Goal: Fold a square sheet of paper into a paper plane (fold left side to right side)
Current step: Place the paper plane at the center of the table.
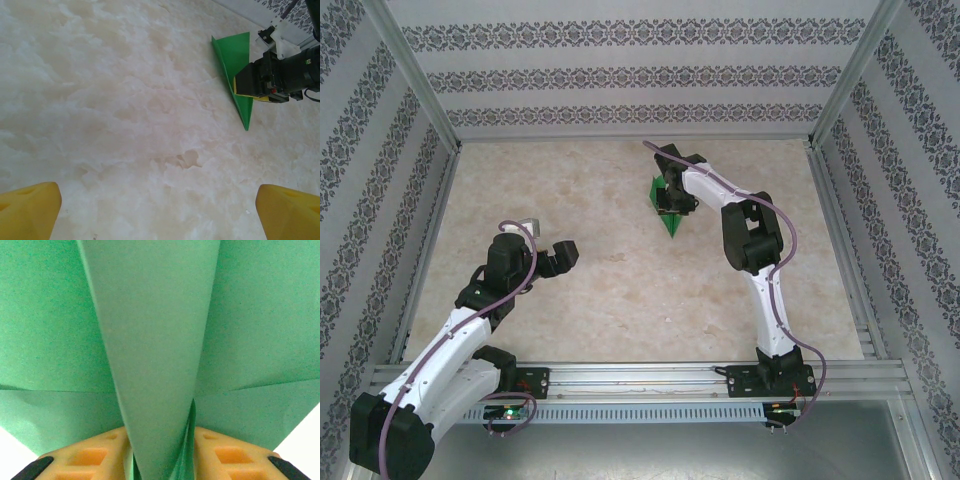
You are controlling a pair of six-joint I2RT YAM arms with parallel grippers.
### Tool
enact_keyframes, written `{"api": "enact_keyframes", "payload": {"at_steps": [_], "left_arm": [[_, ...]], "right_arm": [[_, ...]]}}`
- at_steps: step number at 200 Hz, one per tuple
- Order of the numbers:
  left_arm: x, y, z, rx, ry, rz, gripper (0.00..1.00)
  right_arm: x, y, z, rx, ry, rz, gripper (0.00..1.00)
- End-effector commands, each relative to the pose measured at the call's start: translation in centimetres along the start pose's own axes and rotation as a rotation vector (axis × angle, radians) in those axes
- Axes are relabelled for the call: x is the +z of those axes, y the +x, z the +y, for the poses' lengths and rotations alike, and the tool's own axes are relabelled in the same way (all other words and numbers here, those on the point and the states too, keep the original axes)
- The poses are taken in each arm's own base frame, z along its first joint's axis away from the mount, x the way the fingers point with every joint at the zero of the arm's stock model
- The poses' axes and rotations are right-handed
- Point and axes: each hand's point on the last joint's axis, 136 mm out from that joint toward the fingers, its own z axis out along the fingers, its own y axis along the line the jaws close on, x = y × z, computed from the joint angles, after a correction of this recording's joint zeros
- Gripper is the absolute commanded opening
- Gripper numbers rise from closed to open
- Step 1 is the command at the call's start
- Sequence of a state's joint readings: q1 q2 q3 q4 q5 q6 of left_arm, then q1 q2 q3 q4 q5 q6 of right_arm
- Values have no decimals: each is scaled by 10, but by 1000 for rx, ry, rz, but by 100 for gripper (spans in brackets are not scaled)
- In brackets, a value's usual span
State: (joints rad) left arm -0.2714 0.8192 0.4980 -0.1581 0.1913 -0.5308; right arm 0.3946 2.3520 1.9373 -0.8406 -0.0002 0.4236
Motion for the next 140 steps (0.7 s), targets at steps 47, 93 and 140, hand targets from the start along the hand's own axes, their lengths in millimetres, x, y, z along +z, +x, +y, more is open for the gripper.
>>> {"api": "enact_keyframes", "payload": {"at_steps": [47,93,140], "left_arm": [[-4,-8,-5,2,15,0,100],[-5,-8,-4,-3,12,2,100],[-5,-9,-5,-6,13,1,100]], "right_arm": [[-16,4,-4,12,8,-2,36],[-20,3,-2,6,11,-12,36],[-28,4,-2,3,10,-24,37]]}}
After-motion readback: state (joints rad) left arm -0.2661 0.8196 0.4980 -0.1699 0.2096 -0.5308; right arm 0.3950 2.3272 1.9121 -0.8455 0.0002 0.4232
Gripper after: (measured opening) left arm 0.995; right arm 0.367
